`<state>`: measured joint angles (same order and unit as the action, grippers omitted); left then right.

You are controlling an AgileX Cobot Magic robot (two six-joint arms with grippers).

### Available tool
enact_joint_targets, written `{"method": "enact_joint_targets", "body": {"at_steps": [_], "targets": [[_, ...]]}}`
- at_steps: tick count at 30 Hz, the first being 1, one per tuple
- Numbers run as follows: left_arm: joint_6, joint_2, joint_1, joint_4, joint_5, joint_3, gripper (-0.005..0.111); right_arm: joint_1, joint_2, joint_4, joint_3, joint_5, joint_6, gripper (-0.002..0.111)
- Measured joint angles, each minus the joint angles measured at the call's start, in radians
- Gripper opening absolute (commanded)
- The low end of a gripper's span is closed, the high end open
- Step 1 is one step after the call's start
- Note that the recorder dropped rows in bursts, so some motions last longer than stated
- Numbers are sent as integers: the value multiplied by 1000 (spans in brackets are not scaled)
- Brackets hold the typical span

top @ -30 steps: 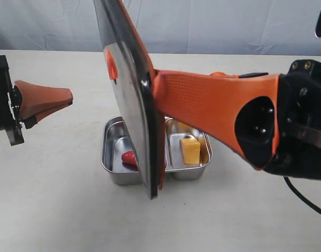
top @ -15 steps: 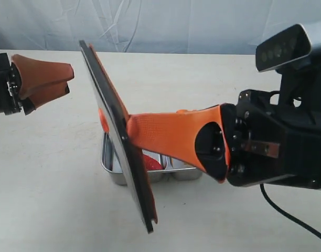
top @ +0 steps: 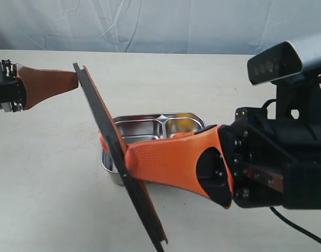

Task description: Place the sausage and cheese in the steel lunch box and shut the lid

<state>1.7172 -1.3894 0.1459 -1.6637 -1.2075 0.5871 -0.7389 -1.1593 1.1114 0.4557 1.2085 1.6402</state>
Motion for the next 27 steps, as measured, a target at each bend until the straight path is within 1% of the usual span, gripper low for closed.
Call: {"method": "enact_joint_targets", "body": {"at_steps": [8,22,27], "targets": [[-35,7,0,12,0,3,60,0,37,28,0,0,37,-1],[-48,134,0,113,33,7,60,0,42,57,2,37,45,-1],[-64,145,0,137,37,7,60,0,56,64,2,39,45,-1]]}}
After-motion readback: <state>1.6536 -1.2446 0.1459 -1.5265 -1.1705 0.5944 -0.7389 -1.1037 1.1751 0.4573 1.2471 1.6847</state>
